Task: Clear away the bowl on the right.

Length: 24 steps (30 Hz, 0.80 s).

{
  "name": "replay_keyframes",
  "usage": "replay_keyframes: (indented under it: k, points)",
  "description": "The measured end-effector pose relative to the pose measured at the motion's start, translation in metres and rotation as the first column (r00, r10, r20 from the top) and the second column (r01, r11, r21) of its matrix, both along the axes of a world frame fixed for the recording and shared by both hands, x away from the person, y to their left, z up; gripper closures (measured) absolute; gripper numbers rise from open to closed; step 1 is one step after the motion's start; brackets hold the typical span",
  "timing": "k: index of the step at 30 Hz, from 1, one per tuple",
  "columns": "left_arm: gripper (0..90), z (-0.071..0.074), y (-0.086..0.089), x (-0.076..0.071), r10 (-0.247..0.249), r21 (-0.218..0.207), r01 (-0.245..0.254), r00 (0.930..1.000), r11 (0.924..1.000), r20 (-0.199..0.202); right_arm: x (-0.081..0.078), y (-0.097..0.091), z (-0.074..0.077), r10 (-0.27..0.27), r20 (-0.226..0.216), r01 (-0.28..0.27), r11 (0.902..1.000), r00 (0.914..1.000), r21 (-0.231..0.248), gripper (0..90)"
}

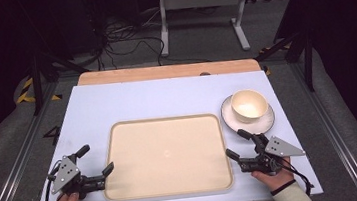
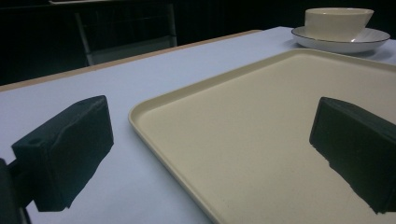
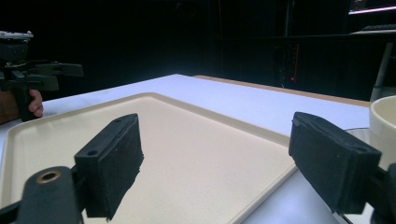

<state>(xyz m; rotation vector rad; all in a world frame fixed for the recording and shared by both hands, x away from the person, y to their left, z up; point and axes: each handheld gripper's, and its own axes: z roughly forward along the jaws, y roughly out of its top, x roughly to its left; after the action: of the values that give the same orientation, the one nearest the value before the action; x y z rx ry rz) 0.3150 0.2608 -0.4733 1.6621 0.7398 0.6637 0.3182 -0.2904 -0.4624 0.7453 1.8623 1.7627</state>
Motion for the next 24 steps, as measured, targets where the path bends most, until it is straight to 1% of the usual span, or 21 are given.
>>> replay_keyframes:
  k: [18,20,22,24]
  points:
    - [0.3,-0.0001,0.0002,0.0,-0.001,-0.004,0.001,1.0,1.0,-0.001,0.0015,0.0,0.0004,0.0,-0.014,0.0,1.0,0.9999,-0.002,18.5]
    - [0.3,-0.0001,0.0002,0.0,-0.001,-0.004,0.001,1.0,1.0,-0.001,0.0015,0.0,0.0005,-0.003,-0.018,0.003,1.0,0.9998,0.0,20.0]
    - [0.3,-0.0001,0.0002,0.0003,-0.003,-0.004,0.003,1.0,1.0,-0.002,0.002,0.0002,0.0007,-0.013,-0.022,0.013,0.9999,0.9997,0.0,23.6]
    - [0.3,-0.0001,0.0002,0.0001,-0.001,-0.006,0.001,1.0,1.0,-0.003,0.0034,0.002,0.0015,-0.018,-0.037,0.018,0.9997,0.9991,-0.016,23.7]
